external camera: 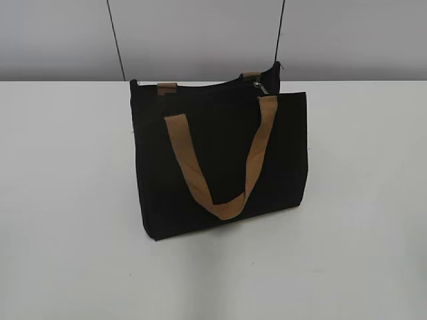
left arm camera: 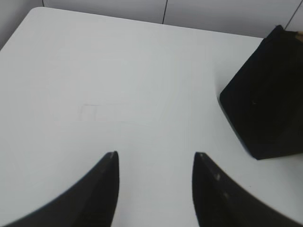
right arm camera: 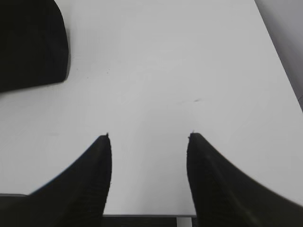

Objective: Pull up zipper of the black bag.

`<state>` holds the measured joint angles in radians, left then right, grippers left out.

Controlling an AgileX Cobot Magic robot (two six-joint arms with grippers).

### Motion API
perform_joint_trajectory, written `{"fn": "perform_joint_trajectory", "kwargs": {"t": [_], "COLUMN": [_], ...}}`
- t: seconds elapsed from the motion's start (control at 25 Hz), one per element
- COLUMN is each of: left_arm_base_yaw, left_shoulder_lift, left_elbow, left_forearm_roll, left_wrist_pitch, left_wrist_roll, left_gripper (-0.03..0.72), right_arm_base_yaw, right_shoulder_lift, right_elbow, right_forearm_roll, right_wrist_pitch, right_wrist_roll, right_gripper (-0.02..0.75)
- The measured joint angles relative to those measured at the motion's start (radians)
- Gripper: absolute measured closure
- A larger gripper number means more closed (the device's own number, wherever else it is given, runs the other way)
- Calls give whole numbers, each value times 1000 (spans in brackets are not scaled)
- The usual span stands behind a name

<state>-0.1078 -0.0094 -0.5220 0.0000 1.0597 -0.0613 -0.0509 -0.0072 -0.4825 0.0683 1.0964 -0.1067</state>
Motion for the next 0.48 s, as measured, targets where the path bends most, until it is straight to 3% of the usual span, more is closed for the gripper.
{"fn": "perform_joint_trajectory", "kwargs": {"t": [0.48], "left_arm_base_yaw": [46], "left_shoulder_lift": [0], "left_elbow": [0], "left_forearm_roll": [0], "left_wrist_pitch": [0], "left_wrist_roll": [0], "left_gripper": [307], "right_arm_base_yaw": [0], "right_shoulder_lift": [0], "right_elbow": [0], "right_forearm_roll": [0], "right_wrist_pitch": [-1], "right_wrist_roll": [0], "right_gripper": [337]}}
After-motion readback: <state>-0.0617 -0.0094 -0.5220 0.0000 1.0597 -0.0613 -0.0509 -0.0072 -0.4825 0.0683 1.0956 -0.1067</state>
